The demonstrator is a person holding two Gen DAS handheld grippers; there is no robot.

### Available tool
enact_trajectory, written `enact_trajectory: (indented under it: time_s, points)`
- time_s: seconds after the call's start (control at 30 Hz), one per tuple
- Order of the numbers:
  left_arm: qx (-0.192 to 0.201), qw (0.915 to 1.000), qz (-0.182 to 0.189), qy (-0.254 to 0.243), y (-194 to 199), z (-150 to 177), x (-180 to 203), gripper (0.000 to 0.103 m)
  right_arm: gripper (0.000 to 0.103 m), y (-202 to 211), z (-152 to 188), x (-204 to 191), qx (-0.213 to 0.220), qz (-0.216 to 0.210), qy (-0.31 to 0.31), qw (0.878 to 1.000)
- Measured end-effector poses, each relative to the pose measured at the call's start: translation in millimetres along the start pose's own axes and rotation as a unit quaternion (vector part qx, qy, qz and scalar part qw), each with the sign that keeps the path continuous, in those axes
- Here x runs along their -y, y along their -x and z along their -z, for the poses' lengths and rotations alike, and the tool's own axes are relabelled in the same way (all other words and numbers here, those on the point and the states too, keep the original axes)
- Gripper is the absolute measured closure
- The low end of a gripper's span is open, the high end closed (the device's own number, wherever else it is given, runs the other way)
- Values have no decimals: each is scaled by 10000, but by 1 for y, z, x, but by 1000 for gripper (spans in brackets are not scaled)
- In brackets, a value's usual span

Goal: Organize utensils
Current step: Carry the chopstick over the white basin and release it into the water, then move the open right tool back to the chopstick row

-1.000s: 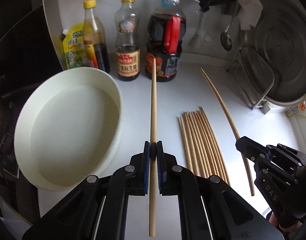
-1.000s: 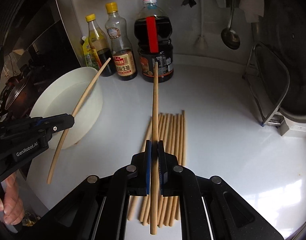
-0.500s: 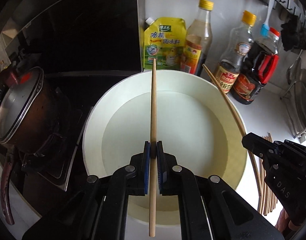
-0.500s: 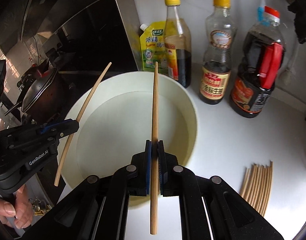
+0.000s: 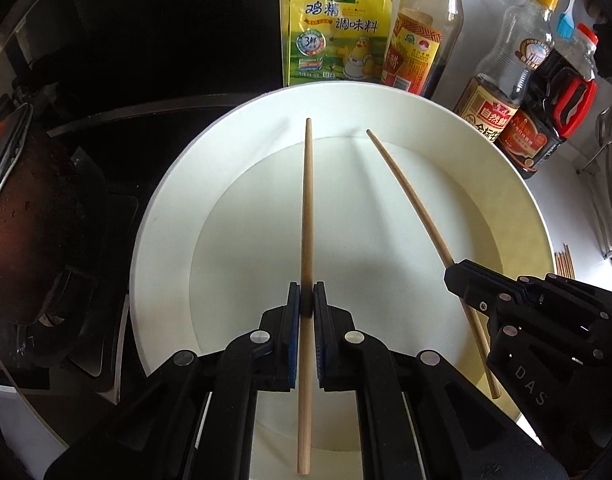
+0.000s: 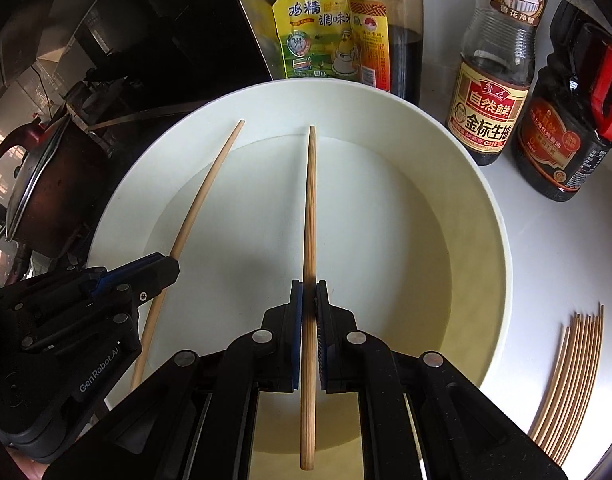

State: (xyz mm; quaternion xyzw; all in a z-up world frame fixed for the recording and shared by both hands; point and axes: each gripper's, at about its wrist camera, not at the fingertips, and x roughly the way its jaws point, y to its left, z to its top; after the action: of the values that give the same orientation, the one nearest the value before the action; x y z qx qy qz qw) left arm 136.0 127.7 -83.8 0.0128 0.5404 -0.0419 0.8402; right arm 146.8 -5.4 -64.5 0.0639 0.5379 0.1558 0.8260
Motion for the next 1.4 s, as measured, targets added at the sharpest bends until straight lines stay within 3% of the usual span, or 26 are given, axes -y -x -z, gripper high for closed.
enact_trajectory:
  time_s: [0.2, 0.27, 0.33, 0.4, 0.63, 0.8, 1.0, 1.07, 1.4]
  points:
    - [-140, 9999, -75, 44, -7, -3, -5, 94, 97, -3, 0, 4, -1, 17, -91, 10000]
    - [-128, 9998, -102, 88, -4, -4, -7, 79, 96, -3, -1, 5, -18, 27, -117, 9999]
    - [-43, 9998, -142, 152, 2, -7, -10, 50, 89, 1, -1, 6, 29, 63, -141, 9999]
    - [86, 9995, -199, 215, 10, -9, -13, 38, 86, 6, -1, 6, 107, 90, -128, 9998]
    - [198, 9985, -402, 315, 29, -14, -20, 36, 80, 27, 4, 7, 308, 211, 7, 9993]
    - [266, 9982, -383, 367, 38, -8, -18, 27, 73, 42, 10, 9, 386, 196, 10, 9991]
    - [415, 9977, -369, 394, 54, 1, -7, 23, 67, 61, 20, 11, 527, 210, 62, 9984]
    - [454, 9976, -356, 395, 60, 5, -3, 23, 61, 69, 25, 11, 626, 248, 67, 9977]
    - [656, 9967, -323, 344, 91, 24, 24, 18, 56, 108, 54, 33, 886, 372, -16, 9954]
